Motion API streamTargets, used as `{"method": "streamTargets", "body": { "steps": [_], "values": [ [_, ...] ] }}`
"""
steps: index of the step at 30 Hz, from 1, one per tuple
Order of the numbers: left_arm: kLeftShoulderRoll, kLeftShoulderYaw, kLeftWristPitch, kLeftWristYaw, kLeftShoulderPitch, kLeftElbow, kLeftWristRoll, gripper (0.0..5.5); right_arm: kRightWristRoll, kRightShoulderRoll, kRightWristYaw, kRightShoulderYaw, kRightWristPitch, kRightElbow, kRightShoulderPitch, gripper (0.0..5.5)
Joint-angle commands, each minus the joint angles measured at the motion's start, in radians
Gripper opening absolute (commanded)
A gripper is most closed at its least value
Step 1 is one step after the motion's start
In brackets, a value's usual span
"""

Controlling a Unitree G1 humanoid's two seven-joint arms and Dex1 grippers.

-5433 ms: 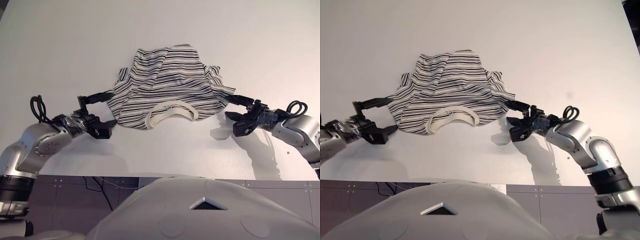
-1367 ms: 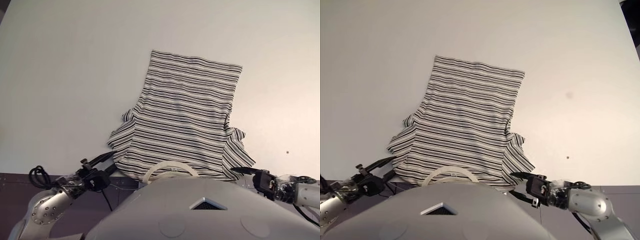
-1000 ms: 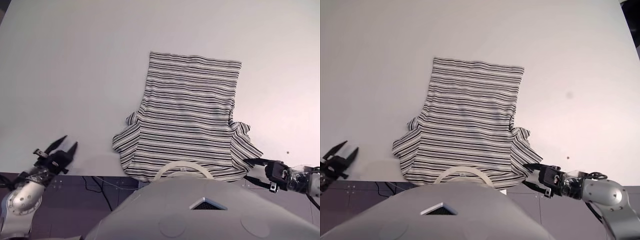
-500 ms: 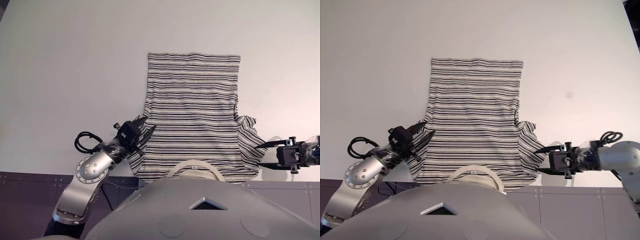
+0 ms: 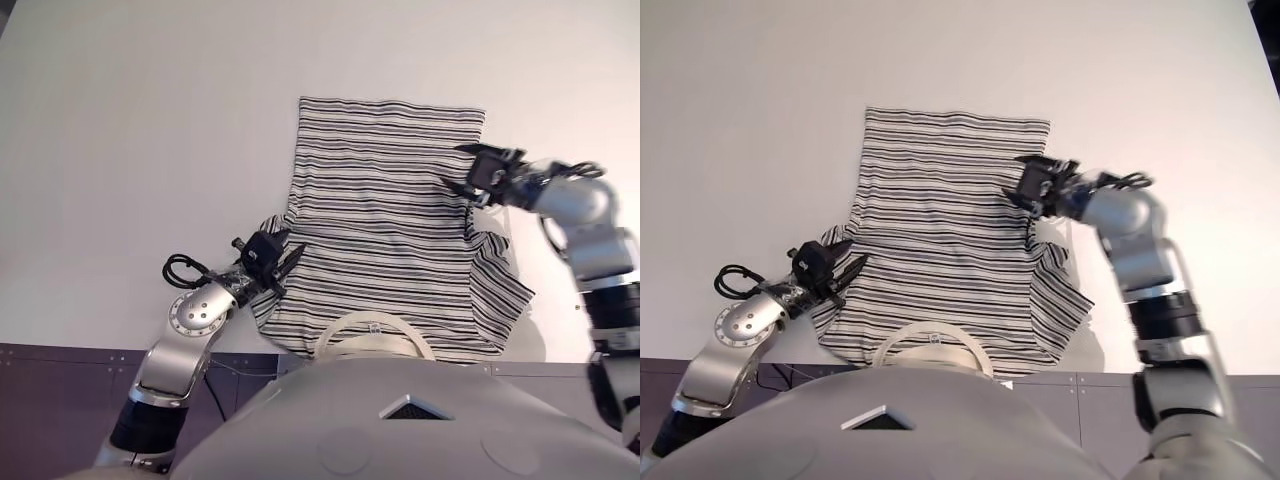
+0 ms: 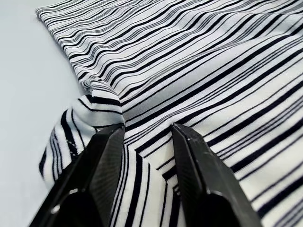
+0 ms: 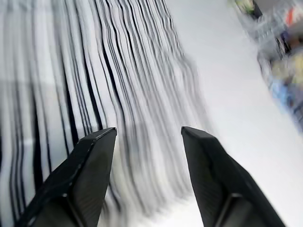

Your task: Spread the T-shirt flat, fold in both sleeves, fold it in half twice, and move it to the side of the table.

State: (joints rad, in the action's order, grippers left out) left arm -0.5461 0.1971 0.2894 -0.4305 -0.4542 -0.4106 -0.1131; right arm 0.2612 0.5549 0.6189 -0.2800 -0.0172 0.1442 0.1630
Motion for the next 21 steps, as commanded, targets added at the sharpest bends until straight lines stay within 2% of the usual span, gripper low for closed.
{"method": "streamTargets", "body": {
  "steps": [1,6,11,13,16,19,21],
  "values": [
    [-0.005,0.027,0.026,-0.012,0.019,0.106,0.05,1.81,0.15,-0.065,-0.218,-0.042,0.046,0.266,0.089,2.52],
    [0.018,0.03,-0.045,0.044,0.142,0.256,0.136,1.81,0.18,-0.167,-0.372,-0.064,-0.013,0.512,0.249,2.52],
    [0.031,0.006,-0.076,0.068,0.157,0.242,0.149,1.81,0.18,-0.181,-0.396,-0.074,-0.06,0.535,0.268,2.52],
    [0.04,0.01,-0.077,0.062,0.139,0.193,0.144,1.81,0.126,-0.185,-0.413,-0.026,-0.103,0.469,0.251,2.52],
    [0.06,-0.001,-0.054,0.081,0.139,0.111,0.147,1.81,-0.08,-0.149,-0.269,0.083,-0.073,0.121,0.135,2.52],
    [0.088,0.02,-0.029,0.109,0.122,0.029,0.178,1.81,-0.265,0.015,0.019,0.098,0.05,-0.233,-0.001,2.52],
    [0.107,0.02,-0.019,0.129,0.126,0.005,0.191,1.81,-0.259,0.129,0.125,0.095,0.052,-0.311,-0.082,2.52]
  ]
}}
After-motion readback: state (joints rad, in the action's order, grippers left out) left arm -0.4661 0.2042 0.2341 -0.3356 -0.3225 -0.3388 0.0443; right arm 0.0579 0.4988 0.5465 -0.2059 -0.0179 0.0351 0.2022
